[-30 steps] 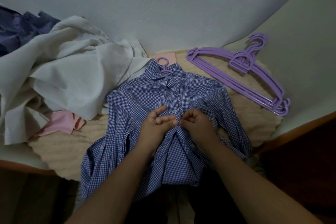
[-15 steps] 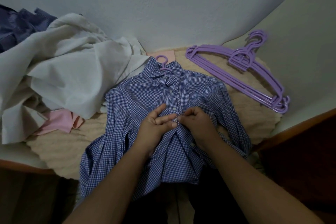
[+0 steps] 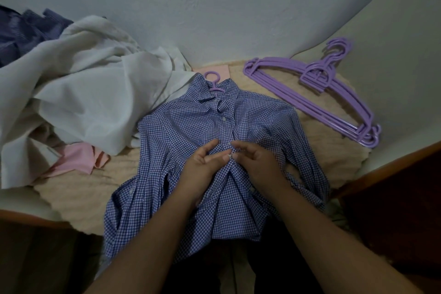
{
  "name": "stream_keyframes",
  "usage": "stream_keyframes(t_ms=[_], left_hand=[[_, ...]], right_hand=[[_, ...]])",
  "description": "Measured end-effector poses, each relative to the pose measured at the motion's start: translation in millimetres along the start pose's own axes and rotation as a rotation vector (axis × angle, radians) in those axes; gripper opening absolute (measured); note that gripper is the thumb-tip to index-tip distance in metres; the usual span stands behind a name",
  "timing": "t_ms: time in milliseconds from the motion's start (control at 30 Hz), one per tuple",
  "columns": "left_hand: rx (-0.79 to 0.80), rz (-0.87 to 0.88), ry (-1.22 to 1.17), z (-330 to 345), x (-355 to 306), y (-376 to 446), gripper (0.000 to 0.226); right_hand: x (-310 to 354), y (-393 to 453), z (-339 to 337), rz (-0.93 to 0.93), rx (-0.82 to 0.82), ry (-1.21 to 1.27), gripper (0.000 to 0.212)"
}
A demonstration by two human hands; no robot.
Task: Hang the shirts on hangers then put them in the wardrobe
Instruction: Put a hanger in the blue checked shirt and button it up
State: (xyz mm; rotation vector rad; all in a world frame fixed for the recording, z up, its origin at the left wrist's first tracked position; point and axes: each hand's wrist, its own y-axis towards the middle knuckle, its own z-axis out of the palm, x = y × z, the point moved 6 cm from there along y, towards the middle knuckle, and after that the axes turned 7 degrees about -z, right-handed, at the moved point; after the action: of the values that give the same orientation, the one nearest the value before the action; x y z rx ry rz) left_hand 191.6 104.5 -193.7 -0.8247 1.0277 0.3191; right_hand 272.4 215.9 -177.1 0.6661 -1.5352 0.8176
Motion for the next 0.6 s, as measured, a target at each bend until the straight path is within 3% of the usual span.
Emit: stream_keyframes(t_ms=[133, 267, 400, 600], left_hand=[[-0.033, 0.011, 0.093, -4.5, 3.1, -0.4, 0.050], [-0.049, 0.019, 0.286, -9.9, -4.7, 1.4, 0.026], [-0.048, 0.001, 0.194, -9.7, -26.9, 14.9, 0.025], [-0.039, 0.084, 0.079, 3.5, -83.7, 44.4, 0.031]], right_hand=[[-4.0, 0.2, -3.3, 0.026, -0.009, -0.028, 0.027], [-1.8, 4.5, -3.5, 0.057, -0.016, 0.001, 0.026], [16.1, 19.7, 1.6, 0.067, 0.031, -0.007, 0.030], [57.7, 66.9, -3.7, -0.062, 0.032, 0.022, 0.040]])
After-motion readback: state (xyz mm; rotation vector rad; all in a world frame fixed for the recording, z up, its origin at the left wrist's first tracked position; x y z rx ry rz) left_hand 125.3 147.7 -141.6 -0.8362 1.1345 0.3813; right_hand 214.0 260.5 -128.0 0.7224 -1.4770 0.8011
